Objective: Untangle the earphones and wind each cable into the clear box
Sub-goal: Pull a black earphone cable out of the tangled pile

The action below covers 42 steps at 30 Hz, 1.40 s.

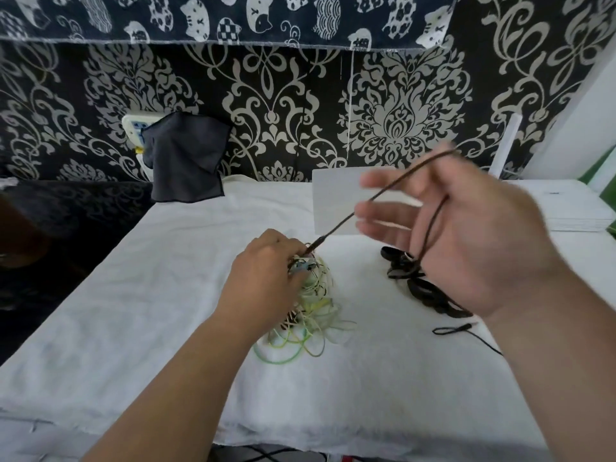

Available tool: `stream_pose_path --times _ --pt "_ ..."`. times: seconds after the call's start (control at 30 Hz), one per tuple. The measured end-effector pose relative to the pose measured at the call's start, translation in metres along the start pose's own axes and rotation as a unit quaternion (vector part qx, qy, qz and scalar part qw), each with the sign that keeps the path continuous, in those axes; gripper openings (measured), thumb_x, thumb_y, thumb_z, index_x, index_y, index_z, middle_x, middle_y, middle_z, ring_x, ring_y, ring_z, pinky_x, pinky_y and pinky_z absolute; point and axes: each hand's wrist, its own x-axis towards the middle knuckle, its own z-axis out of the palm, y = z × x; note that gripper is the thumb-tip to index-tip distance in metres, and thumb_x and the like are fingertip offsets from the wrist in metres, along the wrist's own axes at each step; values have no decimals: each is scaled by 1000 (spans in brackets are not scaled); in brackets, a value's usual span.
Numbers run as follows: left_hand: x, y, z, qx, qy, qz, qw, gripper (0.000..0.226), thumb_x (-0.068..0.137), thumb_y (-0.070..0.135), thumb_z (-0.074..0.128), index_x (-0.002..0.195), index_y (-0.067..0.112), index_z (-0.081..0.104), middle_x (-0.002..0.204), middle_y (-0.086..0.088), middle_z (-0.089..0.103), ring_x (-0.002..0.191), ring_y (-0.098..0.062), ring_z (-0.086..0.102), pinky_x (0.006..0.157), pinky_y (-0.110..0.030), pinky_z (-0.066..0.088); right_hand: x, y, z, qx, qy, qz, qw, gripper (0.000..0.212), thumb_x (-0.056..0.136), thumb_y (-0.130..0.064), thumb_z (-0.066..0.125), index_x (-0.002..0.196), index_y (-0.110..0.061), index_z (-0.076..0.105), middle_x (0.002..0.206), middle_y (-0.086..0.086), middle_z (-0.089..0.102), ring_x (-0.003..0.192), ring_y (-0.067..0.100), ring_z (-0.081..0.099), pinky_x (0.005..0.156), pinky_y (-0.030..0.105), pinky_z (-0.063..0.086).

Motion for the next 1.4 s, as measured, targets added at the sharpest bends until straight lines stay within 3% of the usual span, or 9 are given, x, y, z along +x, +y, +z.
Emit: stream_pose_path --times 0.2,0.3,0.4,0.5,0.67,0.83,1.03,1.2,1.4 --pt "5 -6 -14 -4 26 -83 996 23 83 39 72 105 32 67 107 7 56 95 -16 57 82 -32 46 15 -40 -52 237 -127 -16 963 58 107 -42 9 76 -13 49 110 21 67 101 37 66 94 49 48" --pt "6 -6 -18 -17 46 -122 991 28 81 44 74 102 28 64 101 6 56 87 -15 55 68 -27 40 16 -54 -96 117 61 -55 990 56 104 -52 11 93 -13 49 97 11 54 88 31 52 94 46 40" --pt "7 -5 -20 -39 67 -122 990 30 80 43 75 95 23 59 90 2 58 74 -12 53 57 -19 34 16 -44 -89 23 118 -40 992 35 99 -31 39 67 -21 47 60 0 46 54 18 45 62 28 46" --pt "6 0 -19 -40 78 -92 992 28 81 39 76 90 24 54 85 3 57 69 -9 52 56 -21 34 11 -16 -85 -350 253 -18 901 10 85 -10 66 81 -18 62 69 5 66 57 20 59 69 41 58" --pt "4 11 -17 -31 85 -49 995 28 82 36 76 88 26 51 83 9 52 68 -7 50 58 -21 35 0 2 -68 -677 168 117 706 70 80 1 57 143 -30 46 140 4 50 108 28 58 82 35 47" --pt "2 22 -14 -23 80 -14 996 28 81 37 75 88 29 49 82 11 50 69 -3 49 58 -14 33 1 28 -21 -526 -23 14 850 47 85 -7 68 125 -32 64 118 -21 66 111 -8 57 96 15 42" --pt "0 26 -16 -54 76 -1 996 28 79 31 78 87 27 51 80 10 53 65 -6 49 56 -20 34 8 66 -9 -557 -16 16 831 5 88 -29 72 92 -28 72 78 -11 71 72 3 65 69 25 50" --pt "2 21 -23 -175 -5 -57 983 33 75 25 83 79 24 50 66 11 52 56 -6 46 54 -22 38 14 55 -9 -462 61 -4 885 15 92 -22 67 80 -22 76 59 -4 67 53 -1 59 49 8 39" --pt "3 17 -36 -351 -90 -73 929 27 76 37 81 83 14 70 68 2 62 62 -10 53 59 -21 42 16 52 -5 -349 77 -17 934 21 100 -13 55 82 -11 66 59 -3 61 54 10 59 62 32 50"
